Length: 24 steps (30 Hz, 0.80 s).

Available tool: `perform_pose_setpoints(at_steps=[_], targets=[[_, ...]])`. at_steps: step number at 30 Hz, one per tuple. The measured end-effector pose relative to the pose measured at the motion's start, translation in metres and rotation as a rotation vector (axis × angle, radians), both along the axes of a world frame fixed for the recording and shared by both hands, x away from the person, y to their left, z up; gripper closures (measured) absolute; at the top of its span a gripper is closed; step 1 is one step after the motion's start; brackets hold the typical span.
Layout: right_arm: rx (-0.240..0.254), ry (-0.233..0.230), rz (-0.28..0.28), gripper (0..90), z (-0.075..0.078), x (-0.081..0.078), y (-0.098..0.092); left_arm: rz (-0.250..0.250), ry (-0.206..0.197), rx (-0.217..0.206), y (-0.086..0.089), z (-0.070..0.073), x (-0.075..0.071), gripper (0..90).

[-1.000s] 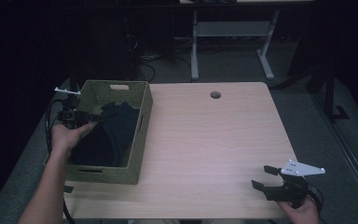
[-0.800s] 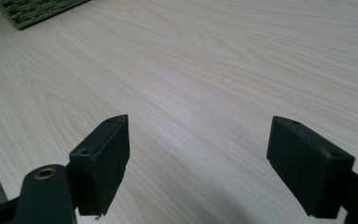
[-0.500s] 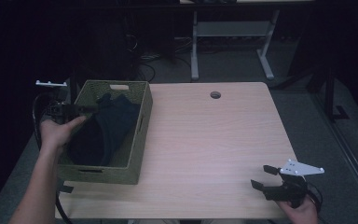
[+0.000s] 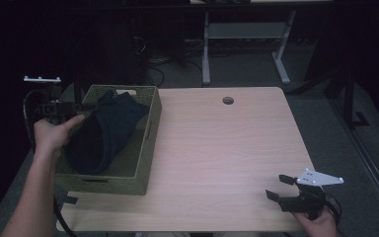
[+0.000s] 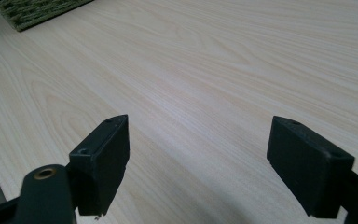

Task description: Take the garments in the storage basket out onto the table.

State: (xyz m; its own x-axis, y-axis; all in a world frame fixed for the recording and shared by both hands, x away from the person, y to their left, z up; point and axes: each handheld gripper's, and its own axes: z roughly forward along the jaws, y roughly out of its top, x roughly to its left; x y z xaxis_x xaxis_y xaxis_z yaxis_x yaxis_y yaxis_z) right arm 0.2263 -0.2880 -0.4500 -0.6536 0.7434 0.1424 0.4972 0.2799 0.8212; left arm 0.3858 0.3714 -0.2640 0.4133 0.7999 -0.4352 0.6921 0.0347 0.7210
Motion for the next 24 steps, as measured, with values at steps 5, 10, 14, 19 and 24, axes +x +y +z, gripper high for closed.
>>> perform_pose_setpoints(at_steps=[5, 10, 14, 19, 24], targets=[[0.000, 0.000, 0.001, 20.7, 0.000, 0.000, 0.001, 0.005, -0.027, 0.000, 0.000, 0.013, -0.004, 77.0], [0.000, -0.003, 0.001, 20.7, 0.001, 0.000, 0.001, -0.006, -0.070, 0.002, -0.005, 0.035, -0.010, 77.1], [0.000, -0.007, 0.001, 20.7, 0.001, 0.000, 0.002, -0.020, -0.102, 0.003, -0.011, 0.050, -0.013, 77.1], [0.003, -0.007, 0.000, 20.6, 0.001, 0.000, 0.002, -0.047, -0.133, 0.018, -0.023, 0.068, -0.017, 77.1], [0.003, -0.010, -0.002, 20.7, 0.002, 0.000, 0.001, -0.079, -0.150, 0.029, -0.040, 0.081, -0.018, 77.1]])
